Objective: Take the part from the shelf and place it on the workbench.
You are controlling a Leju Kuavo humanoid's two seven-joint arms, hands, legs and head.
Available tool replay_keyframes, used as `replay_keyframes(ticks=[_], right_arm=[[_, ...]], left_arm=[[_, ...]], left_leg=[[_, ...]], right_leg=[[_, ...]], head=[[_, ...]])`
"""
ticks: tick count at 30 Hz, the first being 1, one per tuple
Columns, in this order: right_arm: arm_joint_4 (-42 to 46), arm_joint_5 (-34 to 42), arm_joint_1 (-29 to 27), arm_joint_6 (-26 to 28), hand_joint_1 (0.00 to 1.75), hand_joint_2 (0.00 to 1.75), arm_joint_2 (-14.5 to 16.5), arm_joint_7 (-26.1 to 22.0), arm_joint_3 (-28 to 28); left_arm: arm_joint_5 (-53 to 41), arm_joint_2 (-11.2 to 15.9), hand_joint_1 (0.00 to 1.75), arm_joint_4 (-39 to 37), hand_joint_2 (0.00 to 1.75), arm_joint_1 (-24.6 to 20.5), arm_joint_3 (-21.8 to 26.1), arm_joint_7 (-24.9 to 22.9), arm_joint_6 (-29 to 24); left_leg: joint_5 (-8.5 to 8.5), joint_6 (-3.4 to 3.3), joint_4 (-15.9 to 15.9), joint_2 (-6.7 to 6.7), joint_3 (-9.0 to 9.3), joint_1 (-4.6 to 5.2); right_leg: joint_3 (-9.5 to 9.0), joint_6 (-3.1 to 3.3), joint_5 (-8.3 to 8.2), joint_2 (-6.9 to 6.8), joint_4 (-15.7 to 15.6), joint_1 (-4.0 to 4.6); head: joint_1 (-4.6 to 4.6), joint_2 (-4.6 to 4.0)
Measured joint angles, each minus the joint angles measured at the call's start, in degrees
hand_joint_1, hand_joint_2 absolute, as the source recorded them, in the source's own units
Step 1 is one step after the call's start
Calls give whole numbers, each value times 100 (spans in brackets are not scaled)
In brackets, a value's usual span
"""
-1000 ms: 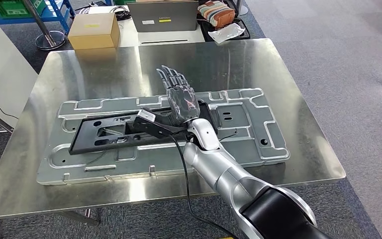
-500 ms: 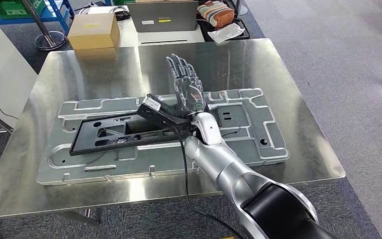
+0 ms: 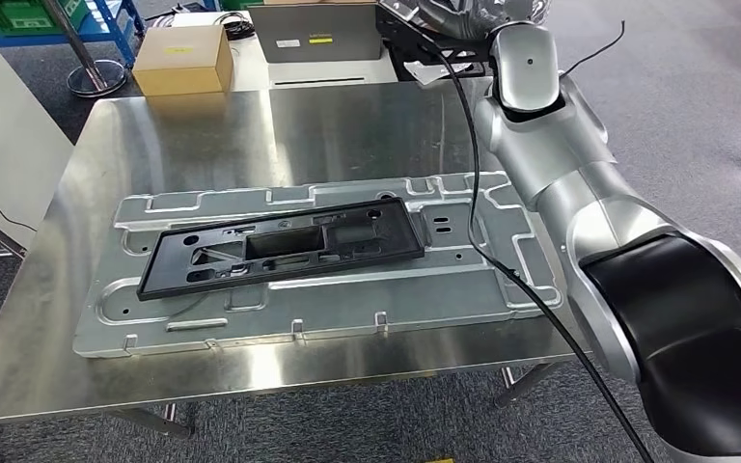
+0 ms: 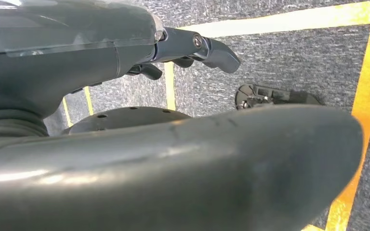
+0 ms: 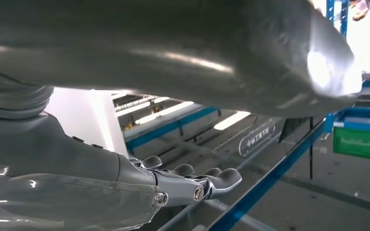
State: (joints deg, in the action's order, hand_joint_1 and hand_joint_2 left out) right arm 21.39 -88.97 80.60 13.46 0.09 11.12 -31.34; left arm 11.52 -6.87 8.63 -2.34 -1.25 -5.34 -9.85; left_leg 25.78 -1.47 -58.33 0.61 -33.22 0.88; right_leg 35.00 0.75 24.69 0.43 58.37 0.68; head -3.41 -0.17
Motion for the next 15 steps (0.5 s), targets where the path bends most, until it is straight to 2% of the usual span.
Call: replay_keyframes(ticks=[3, 6, 8, 12, 15], right_arm=[[-8, -61, 244, -331, 0, 0, -284, 283, -214], [-42, -79, 790, -711, 0, 0, -877, 163, -498], [-73, -86, 1280, -946, 0, 0, -1463, -72, -637], [-138, -76, 2294, -1266, 0, 0, -2882, -605, -876], [-177, -9, 2711, -1484, 0, 0, -3830, -529, -960]], left_arm=[[-40, -6, 0, 0, 0, -5, -29, 1, 83], [-69, -25, 0, 0, 0, 11, -73, 21, 154], [-62, -44, 0, 0, 0, 34, -92, 63, 171], [43, -74, 0, -2, 0, 127, -91, 157, 172], [157, -87, 0, -4, 0, 158, -63, 213, 180]], left_leg=[[-4, -5, -5, 13, -8, 2], [-13, -15, -14, 59, -30, 4], [-19, -25, -16, 106, -54, 5], [-27, -45, -4, 205, -81, 2], [-18, -67, 11, 226, -66, 2]], right_leg=[[5, -3, -1, -14, -1, -1], [17, -6, -1, -57, -3, -1], [25, -12, 3, -105, -9, 0], [10, -31, 16, -204, -40, 9], [-17, -45, 21, -225, -72, 16]], head=[[0, 0], [0, 0], [0, 0], [0, 0], [0, 0]])
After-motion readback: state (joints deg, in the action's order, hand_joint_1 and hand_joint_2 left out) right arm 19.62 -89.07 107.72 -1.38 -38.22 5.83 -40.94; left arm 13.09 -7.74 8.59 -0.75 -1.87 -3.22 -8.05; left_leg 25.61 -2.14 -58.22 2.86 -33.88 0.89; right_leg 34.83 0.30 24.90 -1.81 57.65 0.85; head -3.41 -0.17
